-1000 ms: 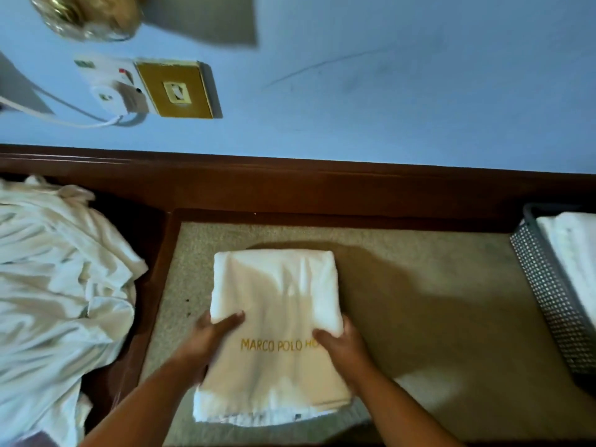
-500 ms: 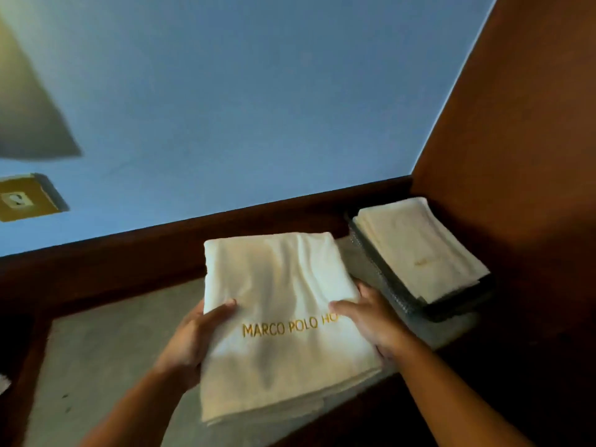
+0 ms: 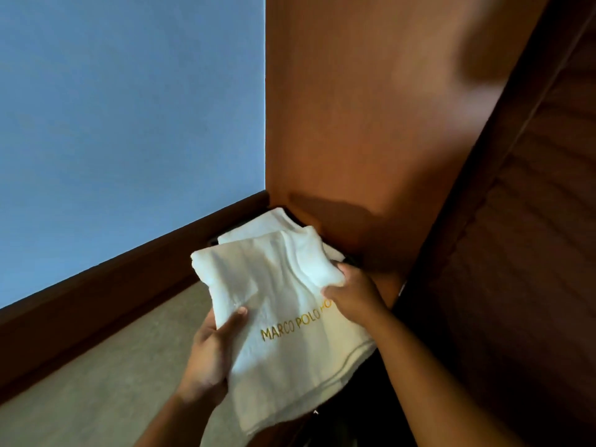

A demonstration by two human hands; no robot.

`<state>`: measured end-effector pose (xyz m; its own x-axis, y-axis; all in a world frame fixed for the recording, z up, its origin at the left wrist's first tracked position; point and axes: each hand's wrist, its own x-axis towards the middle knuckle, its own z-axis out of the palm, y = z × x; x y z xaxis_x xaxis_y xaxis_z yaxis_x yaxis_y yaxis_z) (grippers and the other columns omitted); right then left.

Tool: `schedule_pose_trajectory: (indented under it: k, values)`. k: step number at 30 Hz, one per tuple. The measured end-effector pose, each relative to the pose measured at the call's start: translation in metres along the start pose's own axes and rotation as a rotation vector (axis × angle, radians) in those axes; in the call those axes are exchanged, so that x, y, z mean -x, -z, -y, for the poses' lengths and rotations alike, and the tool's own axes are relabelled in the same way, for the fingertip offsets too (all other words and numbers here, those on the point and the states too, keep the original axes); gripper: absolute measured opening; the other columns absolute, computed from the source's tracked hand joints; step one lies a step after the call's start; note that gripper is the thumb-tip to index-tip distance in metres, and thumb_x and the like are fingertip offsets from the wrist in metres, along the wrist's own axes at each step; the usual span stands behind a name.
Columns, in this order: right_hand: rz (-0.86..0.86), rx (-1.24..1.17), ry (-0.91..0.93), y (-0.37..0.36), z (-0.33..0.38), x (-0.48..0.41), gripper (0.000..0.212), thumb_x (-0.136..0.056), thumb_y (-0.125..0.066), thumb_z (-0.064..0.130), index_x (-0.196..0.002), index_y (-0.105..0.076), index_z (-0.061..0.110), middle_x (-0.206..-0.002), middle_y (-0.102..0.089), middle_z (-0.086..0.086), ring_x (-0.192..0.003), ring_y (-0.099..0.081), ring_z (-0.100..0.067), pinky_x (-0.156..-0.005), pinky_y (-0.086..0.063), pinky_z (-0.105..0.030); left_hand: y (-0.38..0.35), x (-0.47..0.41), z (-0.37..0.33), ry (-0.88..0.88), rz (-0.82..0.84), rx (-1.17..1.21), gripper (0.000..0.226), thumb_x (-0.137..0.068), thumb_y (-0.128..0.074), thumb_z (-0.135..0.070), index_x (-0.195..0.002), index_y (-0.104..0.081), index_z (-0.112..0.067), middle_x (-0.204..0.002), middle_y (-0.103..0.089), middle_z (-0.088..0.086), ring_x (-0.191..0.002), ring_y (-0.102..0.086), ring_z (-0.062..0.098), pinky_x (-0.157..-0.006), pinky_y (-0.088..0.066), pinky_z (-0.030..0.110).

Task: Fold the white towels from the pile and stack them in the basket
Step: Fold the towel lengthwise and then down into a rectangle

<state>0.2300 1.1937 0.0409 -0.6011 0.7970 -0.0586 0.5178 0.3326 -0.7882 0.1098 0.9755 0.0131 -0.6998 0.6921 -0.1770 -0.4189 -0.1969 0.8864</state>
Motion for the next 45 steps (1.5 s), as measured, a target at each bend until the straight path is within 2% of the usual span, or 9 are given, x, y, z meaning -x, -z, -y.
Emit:
schedule_pose_trajectory:
  k: [3,13,18,28,33,35,39,43,45]
  values:
    - [-0.057,0.054,0.013,0.007,-0.004,-0.022,0.058,-0.078,-0.072,0.02,-0.135,-0.06,0.023,-0.122,-0.068,-0.001,-0.112,-0.063,-0.022,-0.094,-0.049,-0.031,-0.011,-0.022,0.0,-0.015,0.004,-0.016,0.029,-0.097,-0.057,-0.011,-0.125,-0.064,-0.009,-0.113,-0.071,0.026,-0.1,-0.068,0.047,-0.084,-0.058,0.059]
    - [-0.092,0.17,0.05,0.016,0.021,-0.164,0.061,-0.084,-0.068,0.015,-0.143,-0.052,0.019,-0.132,-0.062,-0.007,-0.122,-0.059,-0.029,-0.104,-0.045,-0.036,-0.038,-0.16,-0.005,-0.03,0.009,-0.074,0.026,-0.097,-0.061,-0.016,-0.122,-0.066,-0.008,-0.114,-0.072,0.023,-0.107,-0.067,0.046,-0.092,-0.054,0.063]
    - [-0.143,0.274,0.126,0.02,0.028,-0.222,0.057,-0.09,-0.067,0.015,-0.144,-0.051,0.017,-0.139,-0.056,-0.012,-0.126,-0.054,-0.032,-0.107,-0.043,-0.04,-0.055,-0.208,-0.011,-0.058,0.041,-0.133,0.03,-0.097,-0.065,-0.018,-0.126,-0.063,-0.012,-0.117,-0.073,0.013,-0.11,-0.069,0.033,-0.095,-0.055,0.057]
    - [-0.06,0.325,0.164,-0.001,0.013,-0.326,0.057,-0.09,-0.07,0.025,-0.143,-0.052,0.018,-0.139,-0.057,-0.01,-0.126,-0.055,-0.031,-0.106,-0.045,-0.042,-0.05,-0.277,0.002,0.018,-0.005,-0.217,0.032,-0.096,-0.063,-0.022,-0.128,-0.059,-0.018,-0.113,-0.074,0.009,-0.101,-0.073,0.029,-0.073,-0.062,0.053]
    - [0.239,0.509,-0.111,-0.048,-0.055,-0.348,0.068,-0.09,-0.069,0.039,-0.148,-0.04,0.018,-0.144,-0.05,-0.015,-0.129,-0.051,-0.034,-0.104,-0.044,-0.042,-0.015,-0.274,0.047,0.323,-0.026,-0.274,0.071,-0.072,-0.084,-0.054,-0.13,-0.057,-0.021,-0.112,-0.074,0.01,-0.099,-0.073,0.03,-0.066,-0.059,0.038]
    - [0.27,0.544,-0.172,-0.059,-0.079,-0.351,0.07,-0.093,-0.064,0.044,-0.15,-0.034,0.018,-0.148,-0.045,-0.017,-0.132,-0.047,-0.036,-0.106,-0.042,-0.044,-0.005,-0.273,0.056,0.369,-0.019,-0.314,0.066,-0.079,-0.08,-0.051,-0.133,-0.053,-0.027,-0.111,-0.075,0.007,-0.1,-0.073,0.03,-0.072,-0.059,0.042]
    - [0.217,0.584,-0.063,-0.058,-0.095,-0.357,0.067,-0.095,-0.052,0.055,-0.148,-0.037,0.016,-0.146,-0.049,-0.014,-0.131,-0.05,-0.034,-0.107,-0.042,-0.043,-0.004,-0.274,0.068,0.392,0.01,-0.327,0.052,-0.088,-0.071,-0.04,-0.135,-0.048,-0.035,-0.12,-0.073,-0.003,-0.108,-0.071,0.018,-0.089,-0.057,0.047]
    - [0.218,0.747,-0.004,-0.054,-0.091,-0.356,0.048,-0.096,-0.051,0.054,-0.12,-0.049,0.012,-0.118,-0.064,-0.014,-0.104,-0.063,-0.033,-0.079,-0.048,-0.036,-0.026,-0.268,0.081,0.342,-0.01,-0.457,0.085,-0.069,-0.088,-0.051,-0.139,-0.051,-0.021,-0.118,-0.073,0.0,-0.109,-0.07,0.02,-0.087,-0.06,0.039]
    - [0.19,0.848,0.027,-0.049,-0.081,-0.355,0.047,-0.095,-0.054,0.054,-0.117,-0.05,0.013,-0.119,-0.062,-0.014,-0.107,-0.062,-0.034,-0.08,-0.047,-0.037,-0.031,-0.27,0.078,0.4,0.009,-0.496,0.109,-0.055,-0.09,-0.063,-0.145,-0.045,-0.02,-0.117,-0.073,0.001,-0.101,-0.073,0.02,-0.079,-0.063,0.044]
